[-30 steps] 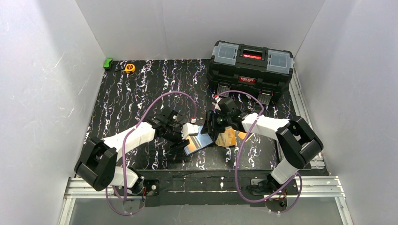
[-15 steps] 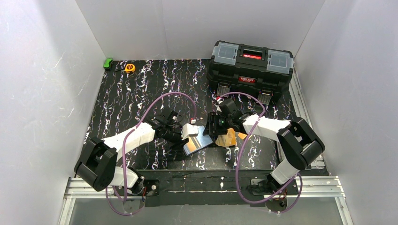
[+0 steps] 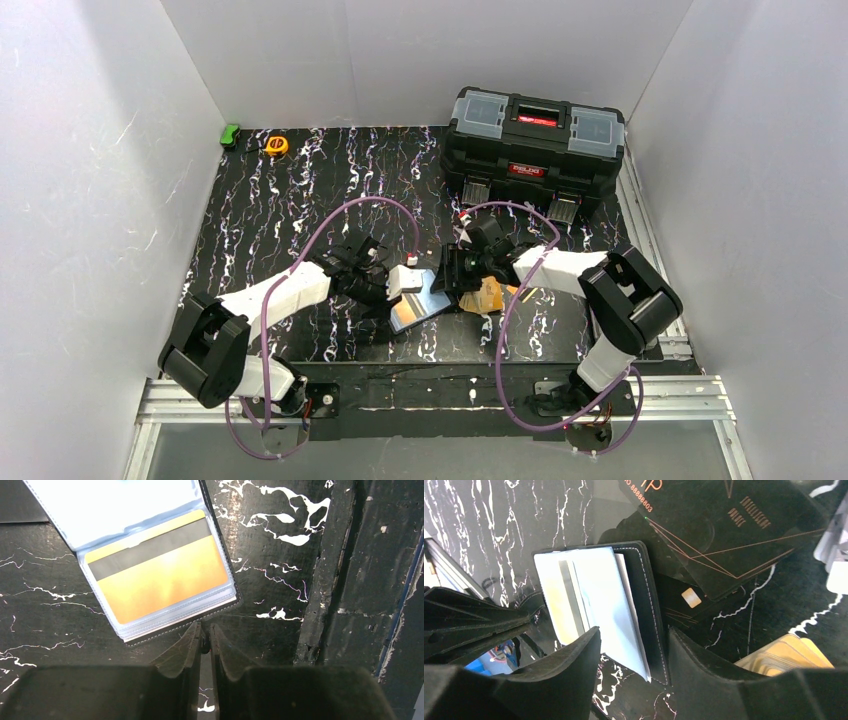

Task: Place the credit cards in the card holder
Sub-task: Close the card holder at the center of the board.

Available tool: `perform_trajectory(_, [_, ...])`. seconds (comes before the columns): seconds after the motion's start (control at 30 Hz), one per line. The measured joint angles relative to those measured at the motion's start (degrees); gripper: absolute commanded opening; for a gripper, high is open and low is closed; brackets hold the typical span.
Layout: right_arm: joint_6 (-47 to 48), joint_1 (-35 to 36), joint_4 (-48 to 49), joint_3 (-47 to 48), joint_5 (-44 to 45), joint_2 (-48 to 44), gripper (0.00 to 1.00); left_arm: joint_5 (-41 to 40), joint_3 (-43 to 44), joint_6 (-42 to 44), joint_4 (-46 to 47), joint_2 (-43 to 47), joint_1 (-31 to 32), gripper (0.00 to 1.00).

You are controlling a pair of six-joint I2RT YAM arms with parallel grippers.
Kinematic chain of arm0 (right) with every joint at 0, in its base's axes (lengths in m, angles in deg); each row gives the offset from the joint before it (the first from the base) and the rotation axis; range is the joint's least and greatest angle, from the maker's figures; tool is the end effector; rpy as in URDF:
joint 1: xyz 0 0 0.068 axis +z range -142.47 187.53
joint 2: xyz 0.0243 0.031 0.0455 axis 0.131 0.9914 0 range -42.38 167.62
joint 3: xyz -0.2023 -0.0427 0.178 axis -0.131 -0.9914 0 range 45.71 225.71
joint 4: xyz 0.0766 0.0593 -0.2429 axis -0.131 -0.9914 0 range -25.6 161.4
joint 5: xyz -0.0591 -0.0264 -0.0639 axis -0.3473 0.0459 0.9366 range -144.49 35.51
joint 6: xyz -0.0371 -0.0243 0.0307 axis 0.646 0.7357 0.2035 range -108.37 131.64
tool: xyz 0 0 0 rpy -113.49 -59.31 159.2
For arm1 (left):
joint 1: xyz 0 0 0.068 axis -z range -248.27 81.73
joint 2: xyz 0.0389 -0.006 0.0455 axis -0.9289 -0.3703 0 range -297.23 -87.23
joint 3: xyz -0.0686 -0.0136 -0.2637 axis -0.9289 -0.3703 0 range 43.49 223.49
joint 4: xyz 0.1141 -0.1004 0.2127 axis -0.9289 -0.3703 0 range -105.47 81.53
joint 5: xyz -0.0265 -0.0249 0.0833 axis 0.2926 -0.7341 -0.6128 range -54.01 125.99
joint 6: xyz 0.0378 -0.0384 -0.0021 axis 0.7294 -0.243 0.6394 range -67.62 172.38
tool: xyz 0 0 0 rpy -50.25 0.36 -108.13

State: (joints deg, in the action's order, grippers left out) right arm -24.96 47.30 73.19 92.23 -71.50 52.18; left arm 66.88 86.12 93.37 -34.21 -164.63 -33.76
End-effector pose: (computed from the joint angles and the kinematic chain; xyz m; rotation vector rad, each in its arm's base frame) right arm 0.2426 0.2155 0.1565 -0.2248 2.5538 0.9360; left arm 0.1951 -0.1561 0.1898 1.6913 1.8846 -0.6591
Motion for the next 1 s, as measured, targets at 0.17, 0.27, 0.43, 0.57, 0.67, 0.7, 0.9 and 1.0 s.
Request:
perform_trajectory(0.17, [-1.1, 0.0, 3.0, -1.4, -1.7, -0.1, 0.37, 0.6, 0.0, 0.1, -0.8, 0.0, 0.0, 0.0])
perform_trajectory(0.27, [-1.7, 0.0, 3.6, -2.1, -2.3, -1.0, 0.33, 1.0, 0.0, 0.1, -1.5, 0.1, 0.0, 0.0])
perform_trajectory(0.43, [-2.2, 0.5, 3.7, -2.4, -2.6, -5.4, 0.32, 2.0, 0.7, -0.1, -2.8, 0.6, 0.0, 0.0])
perform_trajectory(0.57, [-2.2, 1.6, 3.8, -2.4, -2.5, -7.5, 0.31, 2.9, 2.1, -0.9, -3.8, 1.1, 0.0, 0.0])
perform_trajectory(0.67, [-2.2, 3.0, 3.9, -2.4, -2.5, -7.5, 0.3, 3.8, 3.1, -1.7, -4.6, 1.7, 0.0, 0.0])
perform_trajectory(0.7, [-2.3, 3.6, 3.9, -2.4, -2.5, -7.4, 0.3, 4.2, 3.2, -2.1, -4.8, 2.0, 0.0, 0.0])
perform_trajectory(0.9, [-3.3, 7.5, 4.4, 0.1, -3.2, -4.2, 0.29, 5.6, 3.1, -2.9, -5.8, 3.4, 0.0, 0.0])
perform_trajectory(1.0, [-3.7, 9.4, 4.8, 1.9, -3.9, -2.3, 0.29, 5.7, 2.7, -2.9, -6.2, 3.7, 0.0, 0.0])
